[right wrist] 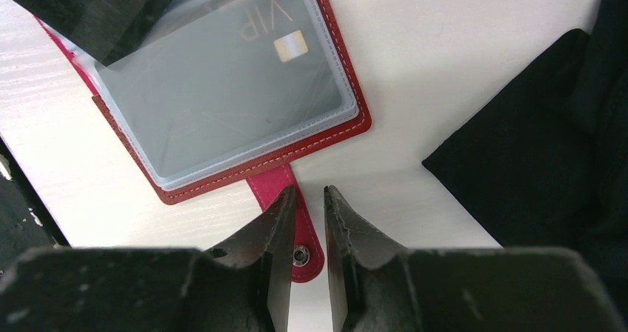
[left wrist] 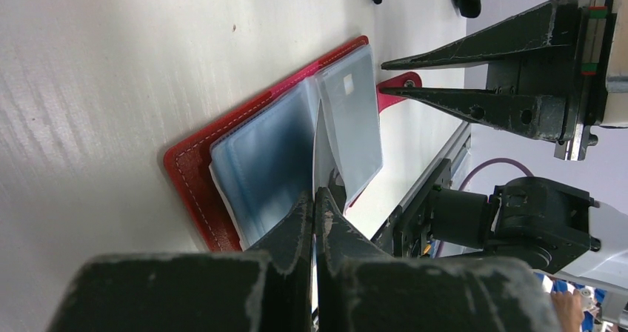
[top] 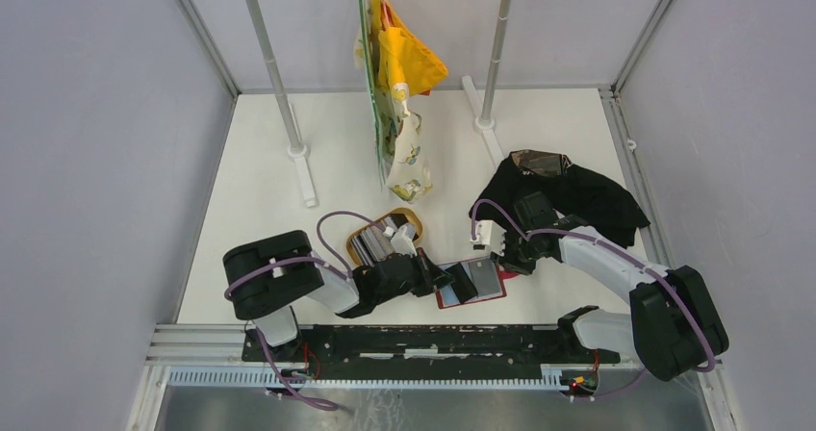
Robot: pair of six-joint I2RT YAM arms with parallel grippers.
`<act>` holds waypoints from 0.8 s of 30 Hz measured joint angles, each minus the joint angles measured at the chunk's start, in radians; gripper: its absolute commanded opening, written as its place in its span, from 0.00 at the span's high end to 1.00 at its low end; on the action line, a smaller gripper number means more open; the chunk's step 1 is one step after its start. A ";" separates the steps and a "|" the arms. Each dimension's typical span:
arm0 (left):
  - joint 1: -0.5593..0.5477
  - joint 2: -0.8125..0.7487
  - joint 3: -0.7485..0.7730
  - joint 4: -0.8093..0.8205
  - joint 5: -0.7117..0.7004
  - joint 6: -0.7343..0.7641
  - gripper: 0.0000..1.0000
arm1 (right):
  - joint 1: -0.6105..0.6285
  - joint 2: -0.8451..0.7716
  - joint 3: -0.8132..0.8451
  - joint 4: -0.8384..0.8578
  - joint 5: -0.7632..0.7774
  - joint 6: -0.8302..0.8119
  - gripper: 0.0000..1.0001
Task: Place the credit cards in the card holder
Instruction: Insert the credit card into the card holder.
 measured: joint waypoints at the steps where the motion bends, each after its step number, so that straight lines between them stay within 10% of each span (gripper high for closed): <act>1: 0.002 0.005 0.000 0.008 0.004 0.000 0.98 | 0.000 0.000 0.000 0.000 0.000 0.000 0.74; 24: 0.017 0.070 0.005 0.089 0.060 -0.045 0.98 | 0.002 0.005 0.003 -0.003 0.001 0.000 0.74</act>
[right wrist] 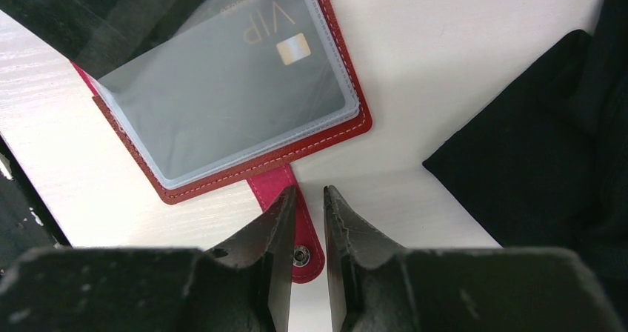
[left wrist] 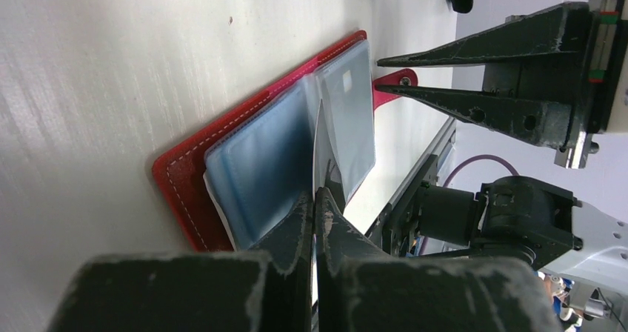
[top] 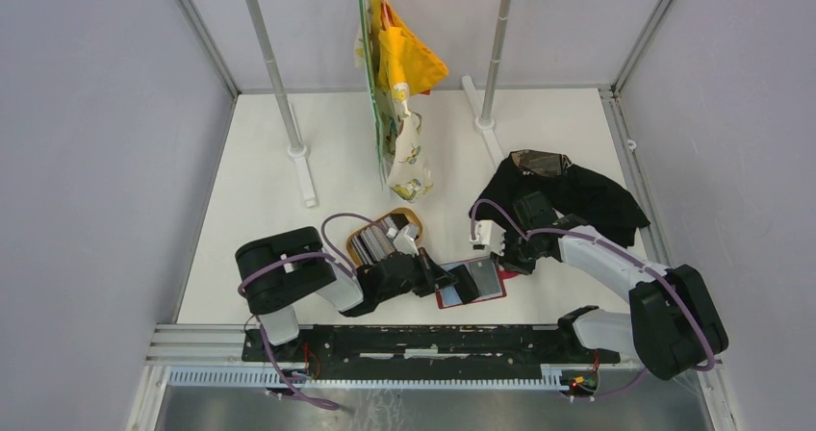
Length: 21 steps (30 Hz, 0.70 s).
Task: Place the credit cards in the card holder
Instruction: Insert the credit card into the card holder.
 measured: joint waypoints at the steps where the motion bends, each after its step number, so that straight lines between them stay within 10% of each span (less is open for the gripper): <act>1: 0.002 0.004 0.004 -0.004 0.003 -0.001 0.98 | 0.000 0.000 0.000 0.000 0.000 0.000 0.74; 21: 0.015 0.019 0.076 -0.106 0.055 -0.003 0.98 | 0.005 0.007 0.005 -0.003 0.006 0.000 0.75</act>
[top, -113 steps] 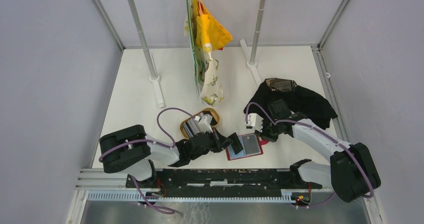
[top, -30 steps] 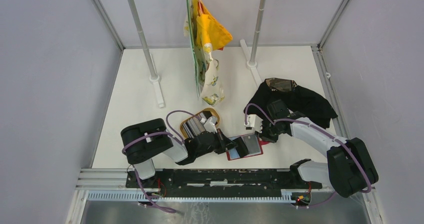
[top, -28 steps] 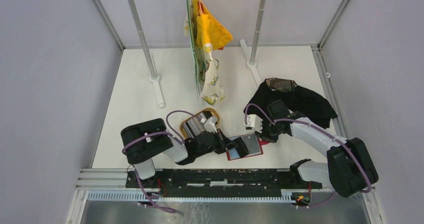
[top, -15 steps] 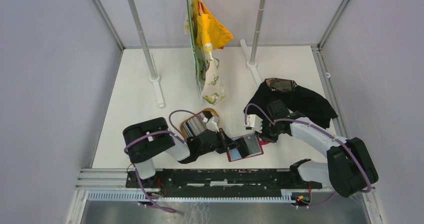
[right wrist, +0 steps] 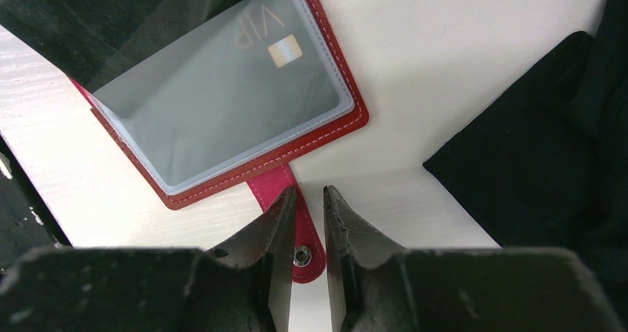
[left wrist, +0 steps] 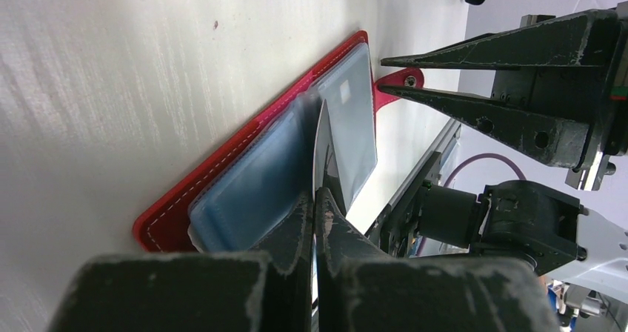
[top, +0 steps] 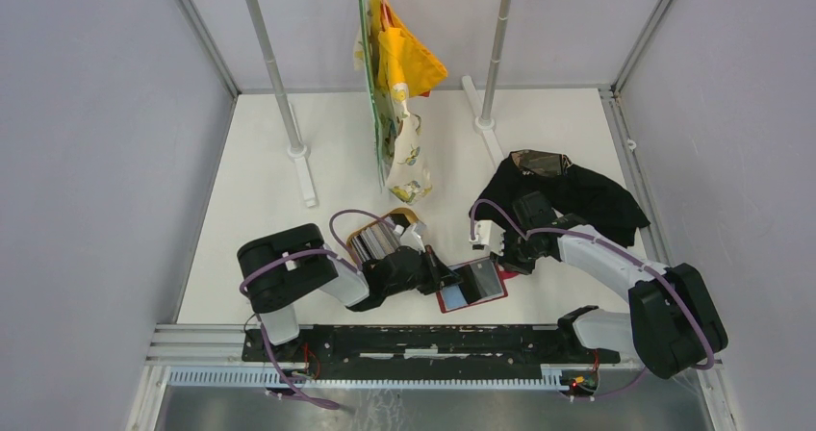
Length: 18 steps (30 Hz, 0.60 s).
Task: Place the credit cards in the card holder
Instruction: Insert the credit card into the card holder.
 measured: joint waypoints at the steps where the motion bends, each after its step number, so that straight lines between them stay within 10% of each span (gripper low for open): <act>1: 0.000 0.000 0.000 -0.003 0.000 -0.005 0.98 | 0.000 0.000 0.000 0.000 0.001 0.000 0.75; 18: 0.005 -0.018 0.011 -0.058 0.015 -0.046 0.98 | 0.007 0.006 0.005 -0.002 0.014 0.001 0.75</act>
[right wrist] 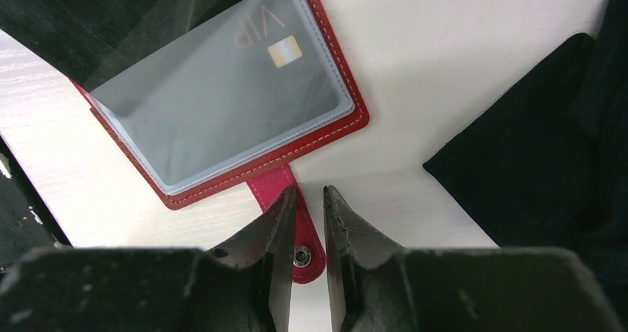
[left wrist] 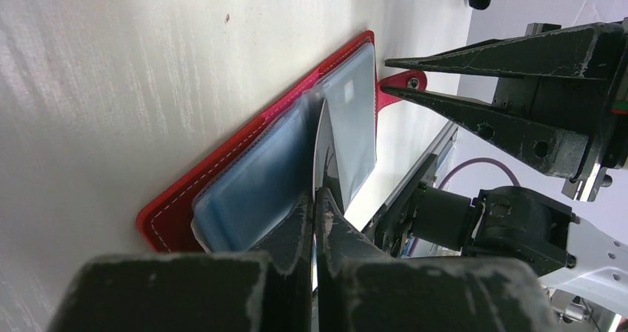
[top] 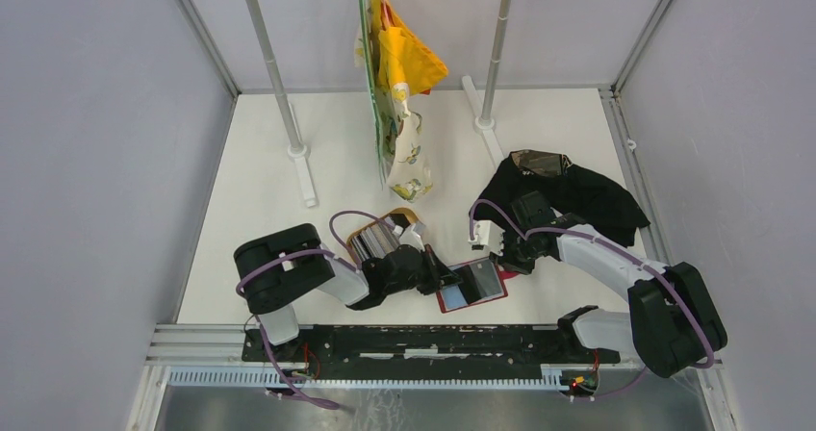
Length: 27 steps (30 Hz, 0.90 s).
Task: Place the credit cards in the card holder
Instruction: Insert the credit card into the card holder.
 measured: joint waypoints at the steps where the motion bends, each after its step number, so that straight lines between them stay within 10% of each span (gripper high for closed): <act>1: 0.000 0.000 0.000 0.000 0.003 0.000 0.98 | 0.000 0.000 0.000 0.000 0.000 0.000 0.75; 27: 0.001 -0.020 0.040 -0.106 0.029 -0.034 0.98 | 0.015 0.013 0.009 -0.006 0.017 0.000 0.75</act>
